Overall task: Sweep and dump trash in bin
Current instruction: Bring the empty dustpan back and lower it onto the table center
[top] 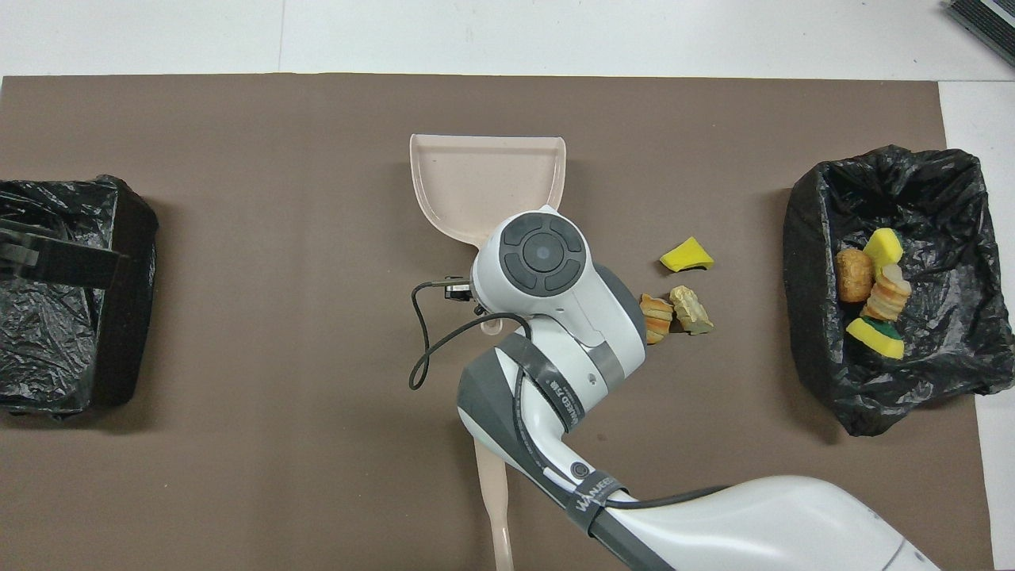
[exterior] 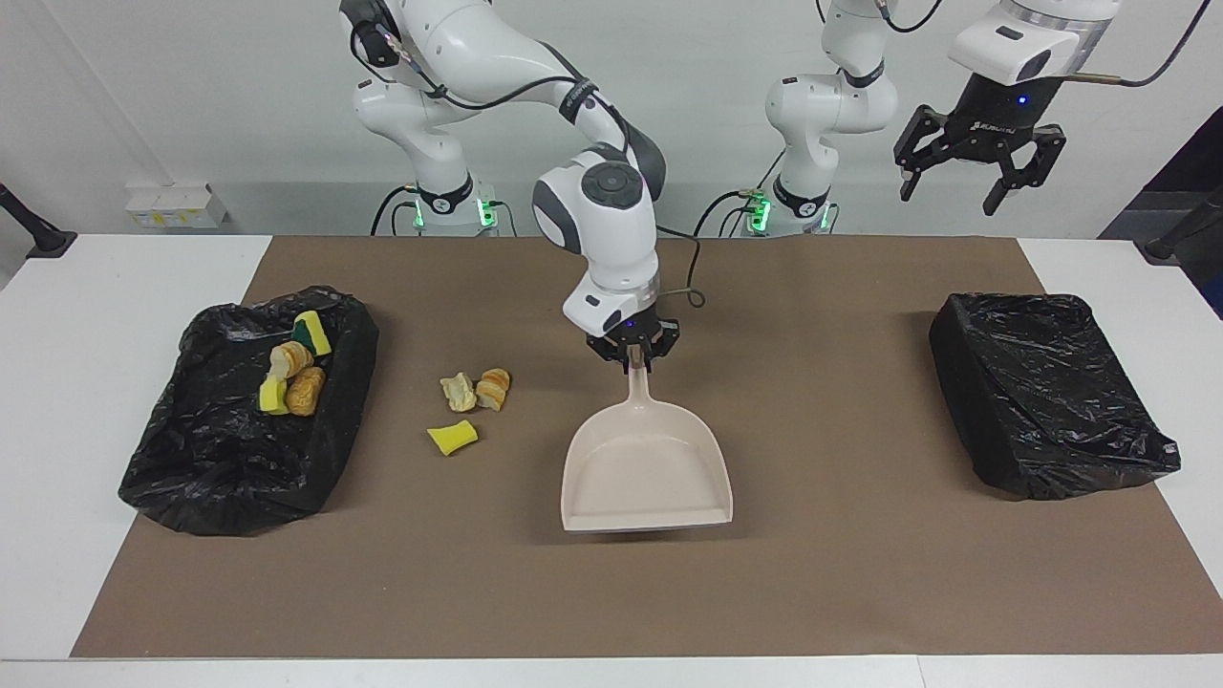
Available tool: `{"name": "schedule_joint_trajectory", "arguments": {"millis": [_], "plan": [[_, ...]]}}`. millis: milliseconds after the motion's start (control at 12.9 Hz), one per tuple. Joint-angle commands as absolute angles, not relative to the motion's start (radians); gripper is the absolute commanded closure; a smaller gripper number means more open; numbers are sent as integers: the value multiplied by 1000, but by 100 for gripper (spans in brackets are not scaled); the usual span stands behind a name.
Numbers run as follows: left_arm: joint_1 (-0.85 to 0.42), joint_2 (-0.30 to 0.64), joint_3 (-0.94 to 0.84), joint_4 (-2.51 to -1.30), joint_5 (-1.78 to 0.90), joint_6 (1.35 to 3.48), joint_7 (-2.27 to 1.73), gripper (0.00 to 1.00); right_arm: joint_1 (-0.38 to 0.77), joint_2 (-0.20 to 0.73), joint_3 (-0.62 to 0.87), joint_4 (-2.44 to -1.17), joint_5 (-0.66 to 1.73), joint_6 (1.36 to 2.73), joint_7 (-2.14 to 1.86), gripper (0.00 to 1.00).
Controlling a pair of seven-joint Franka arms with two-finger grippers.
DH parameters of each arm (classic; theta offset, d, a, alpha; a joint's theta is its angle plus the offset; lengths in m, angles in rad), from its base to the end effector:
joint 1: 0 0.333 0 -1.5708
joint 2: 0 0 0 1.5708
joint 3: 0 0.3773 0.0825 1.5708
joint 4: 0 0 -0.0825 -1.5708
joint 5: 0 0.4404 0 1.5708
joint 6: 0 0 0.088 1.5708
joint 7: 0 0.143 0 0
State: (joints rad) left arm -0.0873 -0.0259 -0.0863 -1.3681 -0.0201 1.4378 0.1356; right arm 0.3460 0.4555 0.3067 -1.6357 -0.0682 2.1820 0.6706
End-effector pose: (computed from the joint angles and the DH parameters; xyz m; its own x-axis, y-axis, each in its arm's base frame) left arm 0.5748 -0.1049 0.7585 0.9470 -0.3062 0.0968 -0.3080 -0.9514 0.0043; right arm 0.6252 0.4380 0.3671 0.9989 -0.0215 0.0424 -0.0159 -0.9918 -0.1272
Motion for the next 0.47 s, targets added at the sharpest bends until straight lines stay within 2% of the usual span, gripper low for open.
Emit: {"name": "schedule_joint_trajectory", "arguments": {"millis": [0,233,388], "plan": [[-78,-52,-94,-1394,-9,1434,135,0,374,466,304,-1635,-68,2192,695,100],[-80,-54,-94,-1396,-11,1439,138,0,376,466,305,-1673,-67,2219,677,75],[-80,-54,-94,-1396,-12,1443,135,0,377,469,305,-1722,-68,2293,661,70]]}}
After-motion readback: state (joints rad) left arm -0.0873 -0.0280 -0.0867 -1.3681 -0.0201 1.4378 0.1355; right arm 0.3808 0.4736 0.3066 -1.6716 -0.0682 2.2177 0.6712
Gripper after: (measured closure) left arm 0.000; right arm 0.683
